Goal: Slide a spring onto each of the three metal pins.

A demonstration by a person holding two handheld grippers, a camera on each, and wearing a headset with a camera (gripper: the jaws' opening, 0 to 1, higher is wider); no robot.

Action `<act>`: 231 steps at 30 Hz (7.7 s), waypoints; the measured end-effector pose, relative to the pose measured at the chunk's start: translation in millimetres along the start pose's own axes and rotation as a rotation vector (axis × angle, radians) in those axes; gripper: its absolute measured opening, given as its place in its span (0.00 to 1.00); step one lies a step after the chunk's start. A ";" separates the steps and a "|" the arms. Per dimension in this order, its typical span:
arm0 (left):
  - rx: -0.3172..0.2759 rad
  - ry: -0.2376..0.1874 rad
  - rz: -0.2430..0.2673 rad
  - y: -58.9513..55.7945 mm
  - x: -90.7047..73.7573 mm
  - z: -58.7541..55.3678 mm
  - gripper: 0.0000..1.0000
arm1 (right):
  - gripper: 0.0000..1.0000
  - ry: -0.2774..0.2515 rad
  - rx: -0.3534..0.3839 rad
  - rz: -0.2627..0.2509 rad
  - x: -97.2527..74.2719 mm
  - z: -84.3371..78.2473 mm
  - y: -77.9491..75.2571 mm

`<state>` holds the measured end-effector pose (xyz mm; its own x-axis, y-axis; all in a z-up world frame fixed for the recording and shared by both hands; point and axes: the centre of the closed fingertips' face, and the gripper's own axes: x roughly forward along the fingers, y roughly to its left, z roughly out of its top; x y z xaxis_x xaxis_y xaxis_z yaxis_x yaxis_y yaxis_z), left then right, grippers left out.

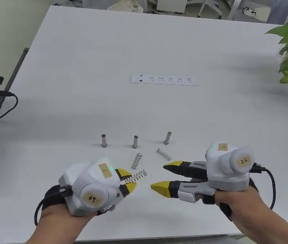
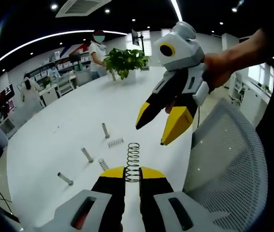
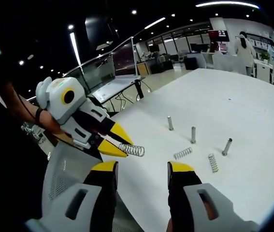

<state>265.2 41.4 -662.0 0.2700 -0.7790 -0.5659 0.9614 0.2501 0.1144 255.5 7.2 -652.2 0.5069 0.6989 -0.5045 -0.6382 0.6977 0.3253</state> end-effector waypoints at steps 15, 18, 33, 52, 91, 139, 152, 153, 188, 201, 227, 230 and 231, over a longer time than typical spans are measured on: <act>0.162 0.011 -0.088 -28.1 8.9 11.6 0.03 | 0.19 0.017 0.016 0.089 1.1 -10.3 15.1; 0.181 0.020 -0.096 -29.8 8.9 9.6 0.03 | 0.14 0.025 0.015 0.087 0.7 -13.1 13.6; 0.219 0.038 -0.114 -29.9 13.1 5.2 0.02 | 0.09 0.047 0.013 0.130 -1.4 -12.5 16.8; 0.207 0.018 -0.125 -30.8 27.6 18.8 0.02 | 0.09 0.063 -0.067 0.081 -12.1 3.1 16.2; 0.205 0.013 -0.153 -45.2 27.1 18.3 0.02 | 0.17 0.275 -0.389 0.108 -6.4 -11.8 27.5; -0.046 -0.004 -0.074 -3.4 5.5 -5.8 0.17 | 0.08 0.368 -0.539 0.089 -6.8 -17.2 16.1; -0.146 -0.007 0.027 29.9 -16.5 -25.4 0.22 | 0.08 0.387 -0.543 0.057 2.3 -16.7 -1.5; -0.153 -0.006 0.039 33.0 -19.1 -28.0 0.23 | 0.08 0.387 -0.541 0.057 3.4 -15.8 -2.9; -0.294 0.005 0.192 72.3 -78.1 -75.2 0.42 | 0.08 0.393 -0.564 0.107 71.9 36.2 -31.2; -0.328 -0.008 0.215 85.2 -86.9 -79.5 0.49 | 0.08 0.396 -0.528 0.114 102.9 49.9 -50.4; -0.381 -0.017 0.258 99.3 -100.9 -88.5 0.52 | 0.09 0.360 -0.483 0.084 156.3 87.8 -71.4; -0.382 -0.014 0.261 100.3 -101.9 -90.0 0.52 | 0.09 0.368 -0.475 0.089 160.2 85.9 -71.9; -0.384 -0.013 0.261 100.6 -102.3 -90.6 0.52 | 0.09 0.369 -0.473 0.091 161.5 85.5 -72.3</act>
<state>329.5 198.3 -666.6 0.5036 -0.6682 -0.5476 0.7728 0.6318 -0.0601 433.0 83.1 -688.9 0.2573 0.5929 -0.7630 -0.9008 0.4330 0.0327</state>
